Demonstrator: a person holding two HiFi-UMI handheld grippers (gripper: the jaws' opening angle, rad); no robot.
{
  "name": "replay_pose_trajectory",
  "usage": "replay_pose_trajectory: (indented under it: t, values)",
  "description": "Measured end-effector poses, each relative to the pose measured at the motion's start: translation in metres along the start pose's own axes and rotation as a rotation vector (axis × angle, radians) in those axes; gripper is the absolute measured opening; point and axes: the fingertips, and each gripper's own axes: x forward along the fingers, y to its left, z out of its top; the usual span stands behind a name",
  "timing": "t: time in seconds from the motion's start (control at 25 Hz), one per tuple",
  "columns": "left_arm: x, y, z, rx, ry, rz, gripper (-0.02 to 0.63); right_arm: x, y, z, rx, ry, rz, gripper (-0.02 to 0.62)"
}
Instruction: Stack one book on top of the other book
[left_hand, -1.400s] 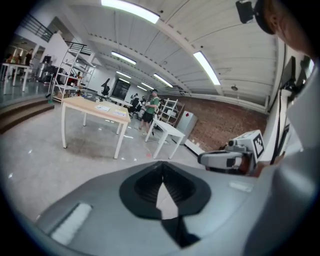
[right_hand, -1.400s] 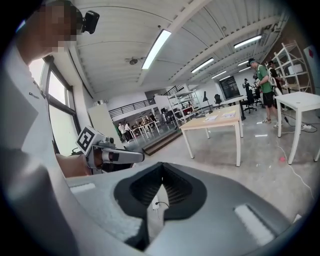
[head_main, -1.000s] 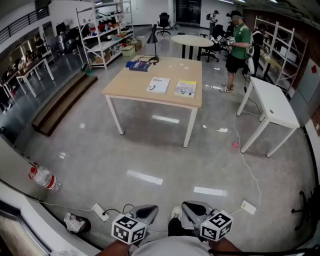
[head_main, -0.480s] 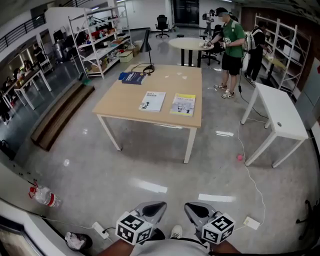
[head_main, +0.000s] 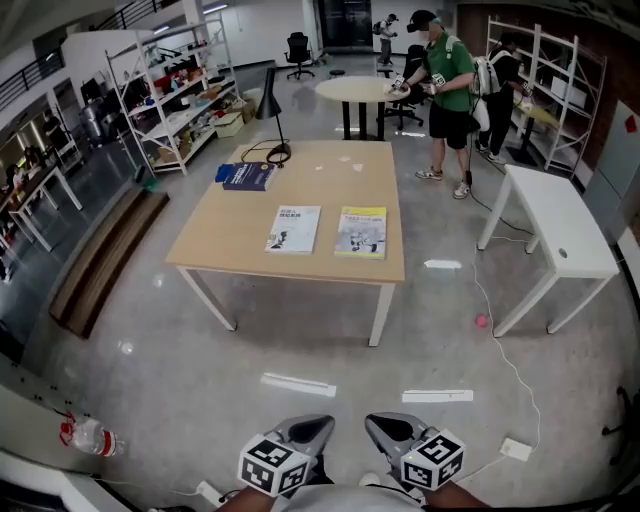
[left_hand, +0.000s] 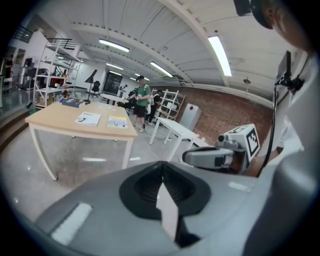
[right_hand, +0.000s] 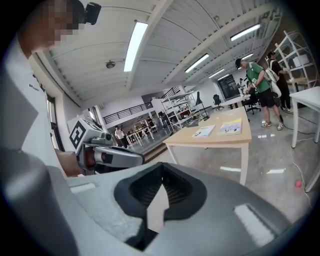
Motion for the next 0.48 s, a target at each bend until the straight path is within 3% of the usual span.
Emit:
replay_pose_trajectory:
  t: [0.48]
  values:
    - [0.002,0.174,0.111,0.081,-0.056,-0.060,0.006,0.146,-0.030,0.088,0.003,-0.016,-0.107,0.000]
